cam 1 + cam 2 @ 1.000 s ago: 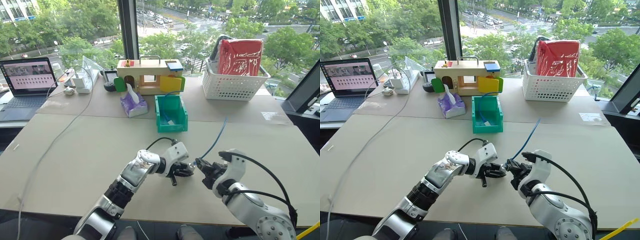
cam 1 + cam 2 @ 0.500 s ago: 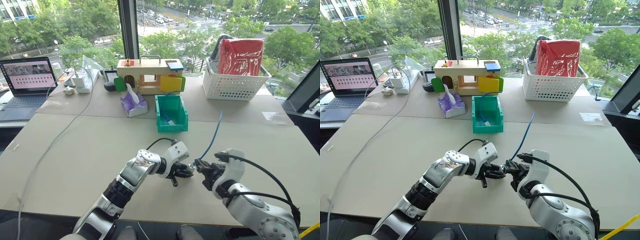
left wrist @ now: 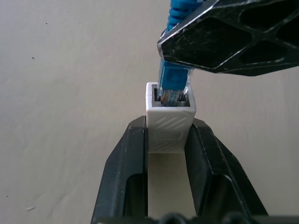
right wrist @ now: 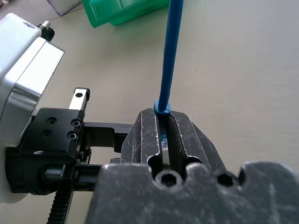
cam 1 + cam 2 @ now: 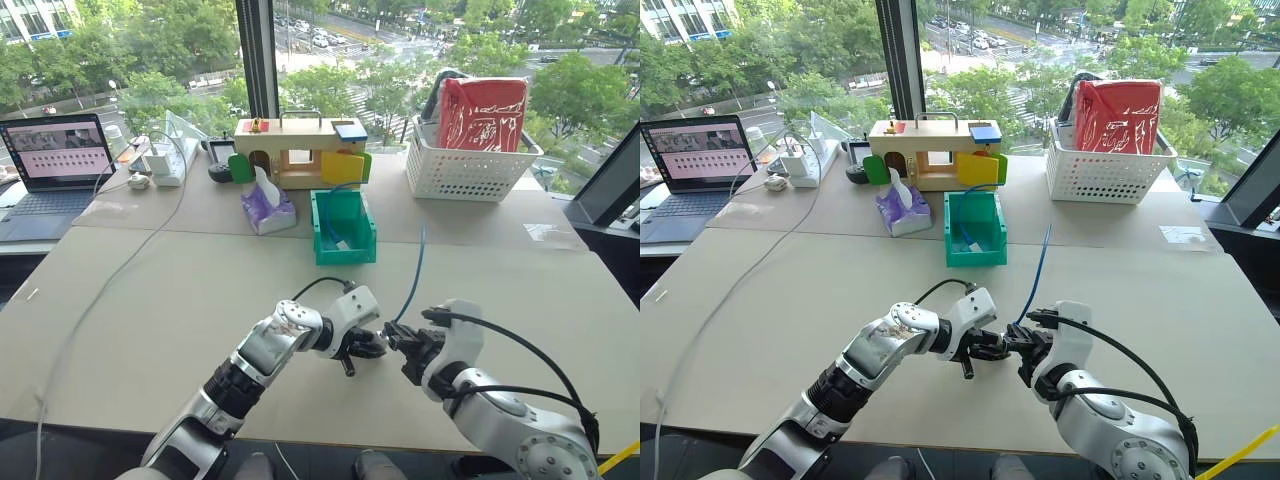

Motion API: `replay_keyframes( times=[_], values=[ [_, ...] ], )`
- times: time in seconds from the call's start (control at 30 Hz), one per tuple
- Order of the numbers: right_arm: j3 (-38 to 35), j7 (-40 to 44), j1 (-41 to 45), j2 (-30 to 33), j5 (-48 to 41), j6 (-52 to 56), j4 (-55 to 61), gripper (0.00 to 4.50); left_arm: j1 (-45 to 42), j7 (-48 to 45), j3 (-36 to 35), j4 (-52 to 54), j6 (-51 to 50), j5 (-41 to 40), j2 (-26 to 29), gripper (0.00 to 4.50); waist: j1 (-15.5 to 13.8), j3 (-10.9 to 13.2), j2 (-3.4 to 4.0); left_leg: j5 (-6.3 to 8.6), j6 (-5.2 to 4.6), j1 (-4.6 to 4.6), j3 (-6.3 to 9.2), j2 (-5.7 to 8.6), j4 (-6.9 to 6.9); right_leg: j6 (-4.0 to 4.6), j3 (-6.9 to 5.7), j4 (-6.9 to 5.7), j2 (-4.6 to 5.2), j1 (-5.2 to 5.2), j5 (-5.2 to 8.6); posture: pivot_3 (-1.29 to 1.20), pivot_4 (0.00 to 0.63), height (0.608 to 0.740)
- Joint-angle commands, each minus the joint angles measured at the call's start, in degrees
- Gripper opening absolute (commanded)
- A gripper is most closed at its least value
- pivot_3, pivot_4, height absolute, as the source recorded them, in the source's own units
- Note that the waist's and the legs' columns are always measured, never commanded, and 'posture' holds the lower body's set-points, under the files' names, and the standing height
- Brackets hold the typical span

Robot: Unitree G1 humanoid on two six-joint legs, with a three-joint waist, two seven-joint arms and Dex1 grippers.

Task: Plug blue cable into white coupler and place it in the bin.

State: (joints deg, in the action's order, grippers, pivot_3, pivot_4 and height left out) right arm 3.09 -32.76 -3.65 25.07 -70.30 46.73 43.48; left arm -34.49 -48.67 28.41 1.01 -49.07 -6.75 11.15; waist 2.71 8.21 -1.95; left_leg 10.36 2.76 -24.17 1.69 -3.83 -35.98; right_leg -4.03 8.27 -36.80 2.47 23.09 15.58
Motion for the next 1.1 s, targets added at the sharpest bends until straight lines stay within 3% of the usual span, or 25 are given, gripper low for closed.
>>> replay_keyframes(
  times=[0.03,0.27,0.63,1.1],
  values=[
    [3.85,1.62,-3.68,-1.25,-6.84,3.09,-1.52,0.0,0.1,2.63,-0.13,0.4,-0.78,0.58,-0.04,0.63,0.02,-0.03,-0.04,0.0,0.0,0.01,0.0,0.0,0.0,0.01,0.0,0.0,0.0,0.0,0.0,0.0,0.15,0.725],
    [3.71,4.03,-5.23,1.8,-6.79,5.72,-3.11,0.0,0.7,3.38,0.15,1.37,-1.54,0.17,-0.29,0.63,-0.13,-0.31,-0.21,0.0,0.0,0.07,0.0,0.0,0.04,0.02,-0.01,0.02,0.01,-0.07,0.05,0.0,0.15,0.725],
    [6.87,11.16,-3.57,7.49,1.64,8.29,-5.61,0.0,0.02,5.81,-1.75,1.28,-2.88,-0.78,-2.25,0.63,-0.34,-0.48,-0.27,0.01,0.0,0.23,0.01,0.01,0.04,0.01,-0.02,0.09,0.02,-0.28,0.09,0.0,0.15,0.725],
    [7.57,16.43,-3.28,6.29,6.43,10.5,-10.22,0.0,-2.05,7.46,-3.01,-0.05,-2.88,-1.88,-2.05,0.63,-0.25,-0.73,-0.65,0.05,-0.04,0.79,0.04,0.02,0.09,0.45,-0.01,0.18,0.01,-0.83,0.45,0.0,0.15,0.725]
  ],
)
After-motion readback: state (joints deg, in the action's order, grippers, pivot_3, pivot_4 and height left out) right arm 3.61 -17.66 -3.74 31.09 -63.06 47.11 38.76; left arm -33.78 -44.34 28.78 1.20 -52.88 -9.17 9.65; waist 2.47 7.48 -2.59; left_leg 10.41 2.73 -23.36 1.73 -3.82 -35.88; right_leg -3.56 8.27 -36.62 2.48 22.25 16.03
